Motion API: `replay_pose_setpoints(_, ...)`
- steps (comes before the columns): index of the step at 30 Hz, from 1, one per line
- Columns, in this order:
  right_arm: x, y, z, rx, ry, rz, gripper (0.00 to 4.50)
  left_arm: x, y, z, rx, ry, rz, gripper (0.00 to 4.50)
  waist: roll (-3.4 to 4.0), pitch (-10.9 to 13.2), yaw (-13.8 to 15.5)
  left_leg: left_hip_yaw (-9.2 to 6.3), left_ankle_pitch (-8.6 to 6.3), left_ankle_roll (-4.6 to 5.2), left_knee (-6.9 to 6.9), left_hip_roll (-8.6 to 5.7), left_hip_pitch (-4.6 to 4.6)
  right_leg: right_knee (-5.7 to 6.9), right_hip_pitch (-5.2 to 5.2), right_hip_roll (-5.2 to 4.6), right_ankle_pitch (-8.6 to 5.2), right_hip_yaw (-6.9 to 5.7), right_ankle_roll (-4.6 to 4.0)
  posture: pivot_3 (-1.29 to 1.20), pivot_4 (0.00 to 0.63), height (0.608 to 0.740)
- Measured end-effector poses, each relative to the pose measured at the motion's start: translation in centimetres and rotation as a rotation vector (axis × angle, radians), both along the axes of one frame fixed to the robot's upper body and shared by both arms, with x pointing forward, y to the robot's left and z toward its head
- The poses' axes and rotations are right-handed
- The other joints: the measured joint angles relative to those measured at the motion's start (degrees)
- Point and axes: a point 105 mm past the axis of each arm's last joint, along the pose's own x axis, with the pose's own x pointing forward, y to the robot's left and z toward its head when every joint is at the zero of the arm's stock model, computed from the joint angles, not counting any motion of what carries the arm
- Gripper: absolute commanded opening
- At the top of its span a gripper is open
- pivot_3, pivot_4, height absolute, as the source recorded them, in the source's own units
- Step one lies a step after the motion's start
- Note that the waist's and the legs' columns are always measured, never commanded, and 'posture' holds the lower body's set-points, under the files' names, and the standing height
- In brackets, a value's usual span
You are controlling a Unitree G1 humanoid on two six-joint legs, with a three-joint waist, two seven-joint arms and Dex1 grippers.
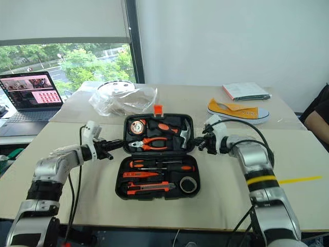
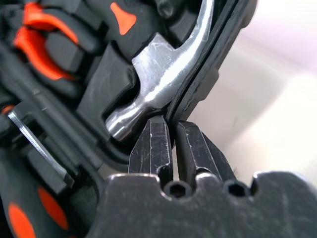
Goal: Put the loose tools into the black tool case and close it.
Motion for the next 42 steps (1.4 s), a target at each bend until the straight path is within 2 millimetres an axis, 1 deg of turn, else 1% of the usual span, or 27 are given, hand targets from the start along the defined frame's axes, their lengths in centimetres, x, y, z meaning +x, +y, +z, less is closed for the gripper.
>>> replay_pose_setpoints(5,-3.1,-0.7,-1.0,-0.153,-0.259,0.158,0.00,-2.6,0.3,0.1,0.191,-0.282,-0.099,0.02,0.01,0.0,0.1,0.24,0.00,0.00,-0.29,-0.04,0.07,-0.25,0.04,-0.01,-0.07,-0.07,0.06,0.00,0.150,0.740)
replay_pose_setpoints(7,-4.0,-0.9,-1.3,-0.220,-0.343,0.209,0.00,-3.2,0.3,-0.2,0.233,-0.349,-0.113,0.02,0.01,0.0,0.1,0.37,0.00,0.00,-0.28,0.02,0.14,-0.27,0.16,0.01,-0.08,-0.07,0.07,0.00,0.150,0.740)
replay_pose_setpoints(10,-4.5,-1.0,-1.9,-0.295,-0.420,0.242,0.00,-4.3,0.4,-0.8,0.266,-0.397,-0.134,0.02,0.00,0.0,0.1,0.48,0.00,0.01,-0.26,0.04,0.41,-0.47,0.29,-0.03,-0.09,0.14,0.07,0.00,0.150,0.740)
replay_pose_setpoints(11,-5.0,-1.5,-2.6,-0.346,-0.463,0.253,0.67,-6.1,0.2,-1.7,0.335,-0.460,-0.206,0.00,0.00,0.0,0.1,0.47,-0.01,0.01,-0.46,0.08,0.88,-0.57,0.59,-0.03,-0.11,0.29,0.05,0.00,0.150,0.740)
replay_pose_setpoints(12,-5.1,-1.6,-2.7,-0.355,-0.469,0.258,0.83,-6.4,0.1,-1.8,0.349,-0.473,-0.222,0.00,0.01,0.0,0.1,0.48,-0.02,0.00,-0.48,0.08,0.97,-0.59,0.67,-0.03,-0.11,0.32,0.05,0.00,0.150,0.740)
replay_pose_setpoints(13,-5.4,-1.9,-3.2,-0.394,-0.480,0.283,1.07,-7.4,0.1,-2.2,0.415,-0.518,-0.272,0.39,0.03,0.0,0.3,0.48,-0.02,0.01,-0.51,0.11,1.07,-0.64,0.84,-0.03,-0.11,0.32,0.05,0.00,0.150,0.740)
replay_pose_setpoints(14,-5.7,-2.7,-4.5,-0.444,-0.443,0.297,1.56,-8.2,0.1,-2.8,0.464,-0.543,-0.323,0.85,0.03,0.0,0.5,0.55,-0.03,0.01,-0.51,0.16,1.31,-0.72,1.13,-0.02,-0.12,0.26,0.03,0.00,0.150,0.740)
replay_pose_setpoints(15,-5.8,-2.8,-5.0,-0.451,-0.431,0.300,1.73,-8.4,0.1,-3.0,0.476,-0.543,-0.336,0.98,0.03,0.0,0.5,0.60,-0.04,0.02,-0.52,0.17,1.38,-0.73,1.20,-0.02,-0.13,0.25,0.03,0.00,0.150,0.740)
replay_pose_setpoints(16,-6.1,-3.1,-5.9,-0.461,-0.408,0.310,1.92,-8.8,0.4,-3.8,0.505,-0.522,-0.359,1.22,0.04,0.0,0.5,0.68,-0.05,0.03,-0.53,0.20,1.47,-0.73,1.25,-0.03,-0.13,0.28,0.02,0.00,0.150,0.740)
replay_pose_setpoints(17,-6.5,-3.3,-7.0,-0.475,-0.383,0.327,2.29,-9.3,0.8,-5.2,0.526,-0.475,-0.377,1.63,0.12,0.0,0.4,0.76,-0.06,0.06,-0.54,0.25,1.51,-0.72,1.21,-0.04,-0.15,0.40,0.00,0.00,0.150,0.740)
replay_pose_setpoints(18,-6.8,-3.5,-7.5,-0.478,-0.370,0.332,2.64,-9.4,1.0,-5.4,0.524,-0.475,-0.369,1.95,0.12,0.0,0.4,0.76,-0.06,0.06,-0.54,0.26,1.51,-0.69,1.19,-0.07,-0.15,0.42,0.00,0.00,0.150,0.740)
replay_pose_setpoints(19,-6.8,-3.6,-7.5,-0.477,-0.385,0.332,2.95,-9.5,1.5,-5.7,0.540,-0.456,-0.366,2.26,0.12,0.0,0.3,0.79,-0.05,0.06,-0.51,0.28,1.57,-0.64,1.21,-0.07,-0.15,0.46,0.00,0.00,0.150,0.740)
replay_pose_setpoints(21,-7.0,-4.2,-7.0,-0.508,-0.404,0.342,3.67,-9.5,2.0,-5.6,0.550,-0.445,-0.358,2.29,0.13,0.0,0.4,0.82,-0.05,0.07,-0.51,0.28,1.64,-0.63,1.26,-0.10,-0.14,0.48,0.00,0.00,0.150,0.740)
replay_pose_setpoints(23,-7.4,-5.4,-6.7,-0.518,-0.394,0.321,3.24,-9.4,3.3,-5.4,0.560,-0.408,-0.321,2.29,0.12,0.0,0.5,0.82,-0.07,0.09,-0.52,0.30,1.71,-0.64,1.31,-0.11,-0.14,0.48,-0.01,0.00,0.150,0.740)
replay_pose_setpoints(24,-7.6,-5.8,-6.8,-0.519,-0.385,0.313,3.34,-9.3,3.6,-5.3,0.557,-0.399,-0.306,2.29,0.13,0.0,0.6,0.81,-0.07,0.10,-0.53,0.30,1.71,-0.63,1.31,-0.12,-0.14,0.48,-0.01,0.00,0.150,0.740)
replay_pose_setpoints(25,-8.1,-6.6,-7.0,-0.515,-0.351,0.301,3.10,-9.1,4.2,-5.1,0.548,-0.373,-0.270,2.29,0.13,0.0,0.6,0.80,-0.08,0.12,-0.53,0.32,1.71,-0.65,1.30,-0.12,-0.14,0.48,-0.02,0.00,0.150,0.740)
replay_pose_setpoints(26,-8.5,-7.2,-7.3,-0.514,-0.322,0.294,2.73,-8.9,4.7,-5.1,0.545,-0.352,-0.247,2.29,0.13,0.0,0.6,0.79,-0.09,0.13,-0.55,0.33,1.72,-0.65,1.31,-0.12,-0.14,0.49,-0.01,0.00,0.150,0.740)
replay_pose_setpoints(27,-8.9,-7.7,-7.5,-0.507,-0.299,0.284,2.43,-8.8,5.0,-5.2,0.541,-0.333,-0.232,1.78,0.13,0.0,0.5,0.81,-0.10,0.15,-0.54,0.36,1.71,-0.67,1.31,-0.12,-0.14,0.51,-0.02,0.00,0.150,0.740)
replay_pose_setpoints(28,-9.1,-7.9,-7.4,-0.497,-0.291,0.277,2.07,-8.7,5.1,-5.2,0.536,-0.326,-0.224,1.70,0.13,0.0,0.5,0.81,-0.10,0.16,-0.54,0.36,1.70,-0.67,1.30,-0.12,-0.14,0.52,-0.02,0.00,0.150,0.740)
replay_pose_setpoints(29,-9.7,-8.2,-7.4,-0.478,-0.266,0.268,1.71,-8.4,5.0,-5.1,0.525,-0.309,-0.214,1.29,0.13,0.0,0.5,0.81,-0.11,0.16,-0.54,0.35,1.69,-0.67,1.30,-0.11,-0.14,0.52,-0.02,0.00,0.150,0.740)
replay_pose_setpoints(32,-12.0,-8.3,-7.5,-0.411,-0.167,0.270,0.77,-6.7,4.7,-4.3,0.473,-0.267,-0.165,0.39,0.12,0.0,1.1,0.77,-0.11,0.16,-0.53,0.36,1.69,-0.66,1.31,-0.08,-0.14,0.47,-0.02,0.00,0.150,0.740)
replay_pose_setpoints(33,-13.5,-7.7,-7.5,-0.364,-0.114,0.278,0.26,-5.7,4.0,-3.8,0.440,-0.262,-0.157,0.00,0.13,0.0,1.5,0.72,-0.11,0.16,-0.53,0.35,1.64,-0.66,1.32,-0.08,-0.14,0.47,-0.01,0.00,0.150,0.740)
replay_pose_setpoints(34,-14.2,-7.0,-7.7,-0.342,-0.090,0.299,0.05,-5.5,3.8,-3.6,0.430,-0.259,-0.154,0.00,0.12,0.0,1.6,0.69,-0.11,0.16,-0.53,0.35,1.66,-0.67,1.34,-0.07,-0.14,0.48,-0.01,0.00,0.150,0.740)
replay_pose_setpoints(36,-15.7,-5.4,-7.7,-0.285,-0.047,0.326,0.02,-4.8,2.9,-3.4,0.406,-0.253,-0.160,0.00,0.09,0.0,1.5,0.71,-0.13,0.17,-0.52,0.38,1.66,-0.69,1.35,-0.09,-0.14,0.54,0.00,0.00,0.150,0.740)
replay_pose_setpoints(37,-16.6,-4.5,-8.1,-0.264,-0.014,0.330,0.02,-4.5,2.0,-3.5,0.393,-0.250,-0.180,0.00,0.08,0.0,1.5,0.72,-0.14,0.18,-0.52,0.37,1.68,-0.71,1.37,-0.09,-0.14,0.55,0.01,0.00,0.150,0.740)
replay_pose_setpoints(41,-17.5,-3.0,-8.8,-0.245,0.040,0.314,0.02,-4.2,0.4,-4.4,0.372,-0.212,-0.237,0.00,0.03,0.0,1.4,0.74,-0.14,0.19,-0.51,0.34,1.66,-0.70,1.34,-0.04,-0.13,0.54,0.03,0.00,0.150,0.740)
replay_pose_setpoints(42,-17.6,-2.2,-9.0,-0.237,0.051,0.314,0.02,-4.0,0.0,-4.7,0.381,-0.197,-0.258,0.00,0.01,0.0,1.4,0.73,-0.14,0.19,-0.51,0.34,1.66,-0.70,1.34,-0.01,-0.13,0.54,0.02,0.00,0.150,0.740)
